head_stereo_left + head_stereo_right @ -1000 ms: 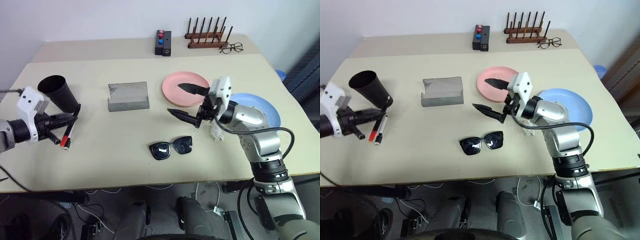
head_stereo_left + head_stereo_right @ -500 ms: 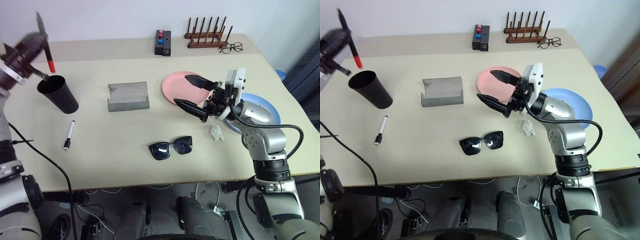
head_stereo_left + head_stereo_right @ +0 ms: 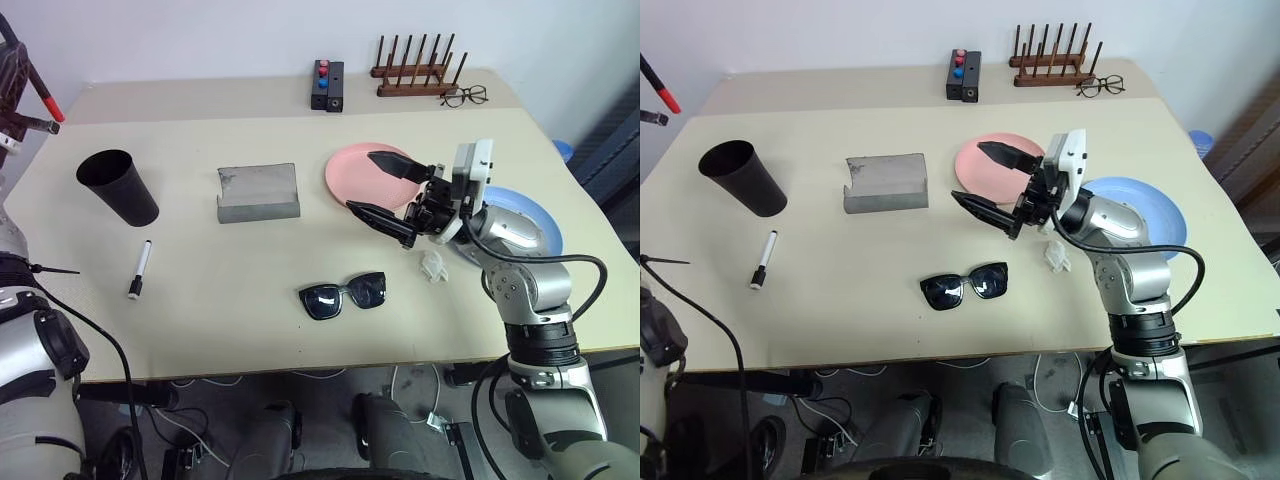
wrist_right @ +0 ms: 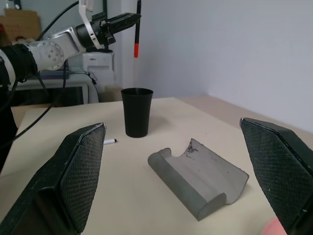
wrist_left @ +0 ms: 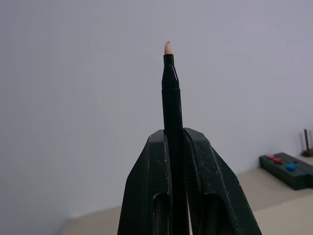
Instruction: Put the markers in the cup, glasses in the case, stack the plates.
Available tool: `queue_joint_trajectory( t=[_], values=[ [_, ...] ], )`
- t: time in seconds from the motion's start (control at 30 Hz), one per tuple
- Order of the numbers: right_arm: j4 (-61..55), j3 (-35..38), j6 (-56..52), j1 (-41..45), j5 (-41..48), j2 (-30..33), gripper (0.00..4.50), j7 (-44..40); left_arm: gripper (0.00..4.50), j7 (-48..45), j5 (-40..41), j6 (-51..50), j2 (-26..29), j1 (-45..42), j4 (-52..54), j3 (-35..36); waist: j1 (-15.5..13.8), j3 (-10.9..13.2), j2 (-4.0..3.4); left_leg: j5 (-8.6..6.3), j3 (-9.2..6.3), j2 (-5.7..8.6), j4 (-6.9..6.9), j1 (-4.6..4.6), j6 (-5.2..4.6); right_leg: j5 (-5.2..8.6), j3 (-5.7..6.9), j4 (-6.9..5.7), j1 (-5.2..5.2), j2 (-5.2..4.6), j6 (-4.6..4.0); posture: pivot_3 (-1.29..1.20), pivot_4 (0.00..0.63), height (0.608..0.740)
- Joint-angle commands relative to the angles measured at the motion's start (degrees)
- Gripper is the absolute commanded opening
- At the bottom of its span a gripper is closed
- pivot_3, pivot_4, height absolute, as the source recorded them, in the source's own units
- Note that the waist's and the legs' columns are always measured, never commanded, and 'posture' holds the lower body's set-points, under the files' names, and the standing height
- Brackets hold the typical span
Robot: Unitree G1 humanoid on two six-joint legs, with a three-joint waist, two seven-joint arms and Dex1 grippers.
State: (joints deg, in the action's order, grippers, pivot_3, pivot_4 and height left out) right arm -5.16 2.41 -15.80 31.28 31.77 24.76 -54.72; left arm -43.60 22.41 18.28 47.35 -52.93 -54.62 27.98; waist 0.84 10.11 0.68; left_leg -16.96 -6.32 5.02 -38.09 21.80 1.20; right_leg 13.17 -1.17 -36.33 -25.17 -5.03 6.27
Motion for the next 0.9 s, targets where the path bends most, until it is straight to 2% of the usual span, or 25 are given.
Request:
queue_joint_trajectory(
  t=[0.03, 0.77, 0.83, 0.87, 0.9],
  values=[
    [-1.4, 0.6, 1.3, 1.4, 0.0, 0.0, 4.5, 0.2, 0.05, -0.9, 0.3, 3.4, -0.6, 1.4, -1.2, 0.7, 0.0, 0.0, 0.0, 0.0, 0.0, 0.0, -0.01, 0.01, 0.0, 0.0, 0.01, -0.01, 0.0, 0.0, 0.0, 0.0, 0.15, 0.74],
    [-2.6, 0.0, 1.1, 1.1, -1.4, 0.3, 4.5, 0.9, 0.05, -0.7, 1.1, 5.5, -5.1, 5.5, -6.9, 1.2, 0.1, 0.0, 0.04, 0.0, 0.0, 0.0, -0.05, 0.09, 0.0, 0.0, 0.0, -0.06, -0.1, 0.0, 0.0, 0.0, 0.15, 0.74],
    [-2.6, 0.1, 1.1, 1.2, -1.5, 0.3, 4.5, 1.0, 0.88, -0.5, 1.0, 5.7, -5.3, 5.5, -7.0, 1.1, 0.1, 0.0, 0.04, 0.0, 0.0, 0.0, -0.05, 0.09, 0.0, 0.0, 0.0, -0.07, -0.11, 0.0, 0.0, 0.0, 0.15, 0.74],
    [-2.6, 0.1, 1.1, 1.1, -1.6, 0.3, 4.5, 1.0, 1.15, -0.6, 1.0, 5.8, -5.4, 5.6, -6.8, 1.1, 0.1, 0.0, 0.04, 0.0, -0.01, -0.01, -0.05, 0.09, 0.0, 0.0, 0.0, -0.07, -0.11, 0.0, 0.0, 0.0, 0.15, 0.74],
    [-2.7, 0.1, 1.2, 1.1, -1.6, 0.3, 4.5, 1.0, 1.66, -0.7, 1.1, 5.9, -5.5, 5.7, -6.6, 1.0, 0.1, 0.0, 0.04, 0.0, -0.01, -0.01, -0.05, 0.09, 0.0, 0.0, 0.0, -0.07, -0.11, 0.0, 0.0, 0.0, 0.15, 0.74]
  ],
)
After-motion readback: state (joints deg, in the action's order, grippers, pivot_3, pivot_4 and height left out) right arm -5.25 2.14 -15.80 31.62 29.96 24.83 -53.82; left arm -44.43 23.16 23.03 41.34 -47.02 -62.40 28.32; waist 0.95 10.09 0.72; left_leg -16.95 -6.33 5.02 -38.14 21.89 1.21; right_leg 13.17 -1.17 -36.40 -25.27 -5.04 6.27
